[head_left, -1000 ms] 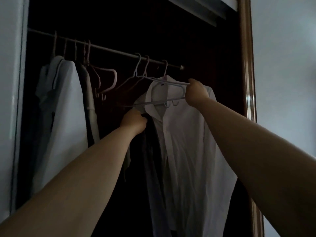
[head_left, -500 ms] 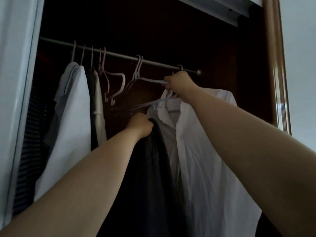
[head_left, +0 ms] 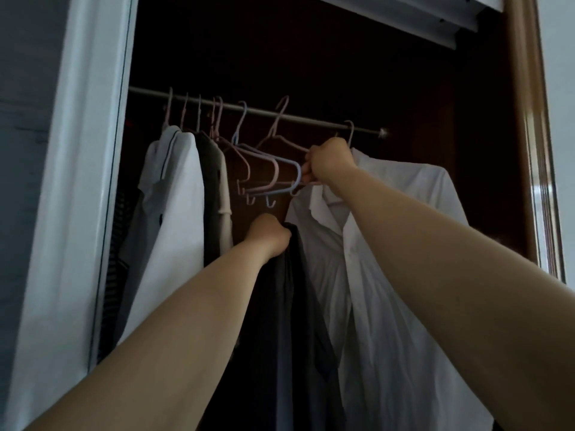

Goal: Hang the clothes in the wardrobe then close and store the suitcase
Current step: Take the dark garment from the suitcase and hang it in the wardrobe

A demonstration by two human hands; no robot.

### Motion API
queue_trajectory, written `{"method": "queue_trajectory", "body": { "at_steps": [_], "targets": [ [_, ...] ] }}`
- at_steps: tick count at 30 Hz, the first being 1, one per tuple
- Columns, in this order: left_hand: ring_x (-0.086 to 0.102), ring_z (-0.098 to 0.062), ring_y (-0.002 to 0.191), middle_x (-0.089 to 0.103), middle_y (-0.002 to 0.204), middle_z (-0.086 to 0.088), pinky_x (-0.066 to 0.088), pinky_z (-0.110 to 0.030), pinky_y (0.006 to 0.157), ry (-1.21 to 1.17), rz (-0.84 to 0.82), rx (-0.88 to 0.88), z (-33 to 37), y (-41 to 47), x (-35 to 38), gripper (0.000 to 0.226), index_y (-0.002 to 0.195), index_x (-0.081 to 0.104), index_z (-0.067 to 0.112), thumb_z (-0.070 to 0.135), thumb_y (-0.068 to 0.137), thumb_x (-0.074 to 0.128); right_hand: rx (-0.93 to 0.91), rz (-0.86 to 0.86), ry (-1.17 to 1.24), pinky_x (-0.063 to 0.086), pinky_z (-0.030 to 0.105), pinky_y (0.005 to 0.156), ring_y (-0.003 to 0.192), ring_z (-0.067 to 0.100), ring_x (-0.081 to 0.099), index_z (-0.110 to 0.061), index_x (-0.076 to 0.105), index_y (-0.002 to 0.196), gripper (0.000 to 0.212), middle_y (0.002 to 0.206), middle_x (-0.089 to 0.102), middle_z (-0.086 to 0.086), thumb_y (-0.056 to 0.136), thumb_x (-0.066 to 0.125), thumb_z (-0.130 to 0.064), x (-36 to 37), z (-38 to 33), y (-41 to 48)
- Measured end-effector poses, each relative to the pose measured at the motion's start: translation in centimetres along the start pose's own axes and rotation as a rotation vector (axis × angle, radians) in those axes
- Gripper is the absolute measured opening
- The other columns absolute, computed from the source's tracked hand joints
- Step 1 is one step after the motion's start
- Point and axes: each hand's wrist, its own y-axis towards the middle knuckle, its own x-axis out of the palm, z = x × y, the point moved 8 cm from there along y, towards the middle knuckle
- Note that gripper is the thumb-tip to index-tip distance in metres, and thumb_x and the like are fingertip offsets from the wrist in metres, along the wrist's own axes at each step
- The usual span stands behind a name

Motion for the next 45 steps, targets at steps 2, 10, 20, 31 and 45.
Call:
{"method": "queue_trajectory", "body": {
  "at_steps": [2, 10, 20, 31, 45],
  "targets": [
    [0.052, -0.02, 0.071, 0.052, 0.08, -0.005, 0.043, -0.027, 0.064, -0.013, -0.02, -0.036, 0.1, -0.5, 0.1, 0.017, 0.078, 0.052, 0.008, 0.017, 0.093, 0.048, 0.007, -0.005, -0.15, 0.039, 0.027, 0.083, 0.124, 0.019, 0.047, -0.027, 0.039, 0.141, 0.039, 0.142, 0.043, 0.0, 0.103, 0.035, -0.021, -0.3, 0.5, -0.3],
    [0.055, -0.028, 0.076, 0.059, 0.087, -0.012, 0.046, -0.03, 0.069, -0.37, -0.251, -0.233, 0.5, -5.3, 2.2, 0.029, 0.102, 0.067, 0.003, 0.008, 0.084, 0.045, 0.438, -0.156, 0.791, 0.046, 0.02, 0.062, 0.083, 0.016, 0.063, -0.005, 0.057, 0.12, 0.028, 0.094, 0.062, 0.004, 0.098, 0.04, -0.008, -0.8, 6.7, -5.2],
    [0.045, -0.03, 0.13, 0.044, 0.146, -0.011, 0.038, -0.041, 0.11, -0.623, -0.326, -0.341, 0.0, -12.1, 6.2, 0.065, 0.144, 0.039, 0.011, 0.047, 0.092, 0.054, 0.651, -0.138, 0.855, 0.055, 0.034, 0.059, 0.047, 0.015, 0.045, -0.01, 0.049, 0.075, 0.023, 0.059, 0.043, 0.003, 0.096, 0.042, -0.018, -4.1, 10.4, -17.3],
    [0.051, -0.023, 0.095, 0.056, 0.093, -0.01, 0.041, -0.032, 0.086, -0.604, -0.4, -0.292, 0.7, -20.9, 11.5, 0.032, 0.067, 0.058, 0.016, 0.026, 0.097, 0.053, 0.663, -0.438, 0.617, 0.055, 0.041, 0.084, 0.065, 0.019, 0.061, 0.003, 0.059, 0.106, 0.017, 0.074, 0.06, 0.01, 0.094, 0.051, -0.007, -8.2, 12.1, -27.8],
    [0.063, -0.03, 0.101, 0.067, 0.108, -0.019, 0.052, -0.033, 0.087, 0.193, -0.68, 0.041, 2.8, -26.7, 13.5, 0.029, 0.109, 0.066, -0.003, 0.004, 0.081, 0.068, 0.744, -0.112, 0.564, 0.032, 0.025, 0.046, 0.049, 0.014, 0.036, -0.02, 0.064, 0.067, 0.037, 0.061, 0.045, -0.001, 0.091, 0.052, -0.045, -13.9, 19.4, -28.6]
  ]
}}
